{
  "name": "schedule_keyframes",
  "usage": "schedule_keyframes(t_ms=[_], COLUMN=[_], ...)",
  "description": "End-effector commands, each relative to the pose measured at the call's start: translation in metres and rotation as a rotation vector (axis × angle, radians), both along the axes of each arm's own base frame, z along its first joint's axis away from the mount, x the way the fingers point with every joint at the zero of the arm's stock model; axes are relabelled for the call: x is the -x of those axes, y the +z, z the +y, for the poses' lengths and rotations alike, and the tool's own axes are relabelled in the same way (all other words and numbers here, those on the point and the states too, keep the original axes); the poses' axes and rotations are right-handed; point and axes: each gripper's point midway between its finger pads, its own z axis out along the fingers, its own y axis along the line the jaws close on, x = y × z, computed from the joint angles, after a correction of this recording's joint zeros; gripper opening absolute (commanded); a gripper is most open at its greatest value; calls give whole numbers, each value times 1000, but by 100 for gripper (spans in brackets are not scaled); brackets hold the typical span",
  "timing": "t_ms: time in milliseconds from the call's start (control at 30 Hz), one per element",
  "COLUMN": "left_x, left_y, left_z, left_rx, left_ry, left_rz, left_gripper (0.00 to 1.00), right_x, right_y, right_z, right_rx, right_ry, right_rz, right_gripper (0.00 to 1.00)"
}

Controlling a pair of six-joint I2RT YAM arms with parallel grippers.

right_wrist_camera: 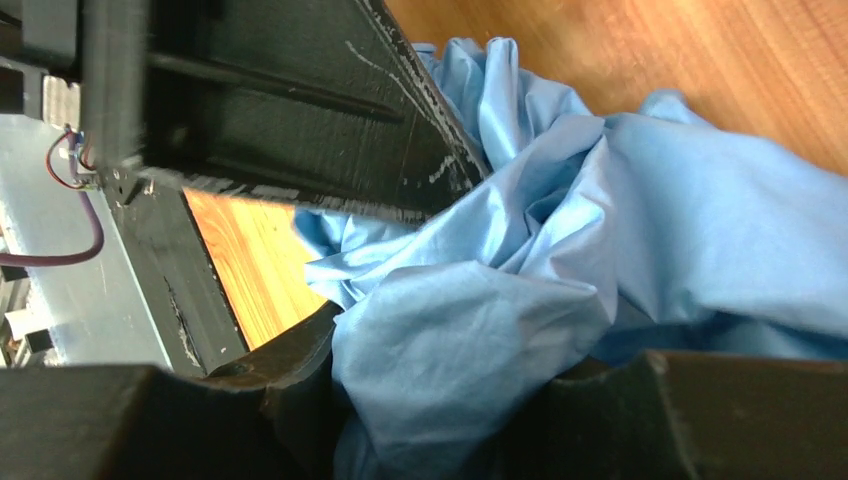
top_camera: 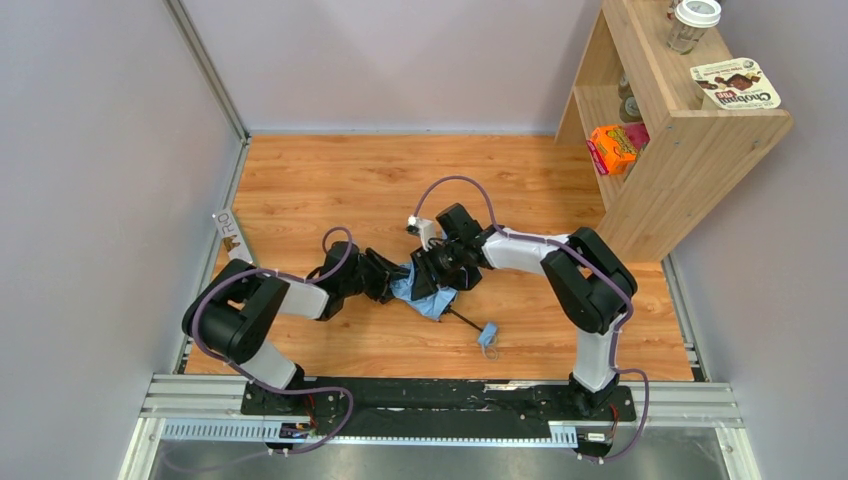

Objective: Put away the umbrella

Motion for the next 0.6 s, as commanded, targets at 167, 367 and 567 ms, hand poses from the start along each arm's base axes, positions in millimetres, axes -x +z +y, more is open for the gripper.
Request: schedule_keyframes(t_ms=[167, 367, 567], left_x=[7, 23, 26], left_y=[-16, -27, -22], left_z=[3, 10, 12], left_rx=[-40, -62, -66], left_ry=[0, 26, 66], left_rz=[31, 169, 251], left_gripper=[0, 0, 0], right_x=[14, 25, 27], right_y=[10, 15, -8], right_z=[6, 10, 3], right_rx=[84, 214, 432], right_ry=[37, 31, 51], right_rz=[-65, -256, -546], right_gripper=[19, 60, 71])
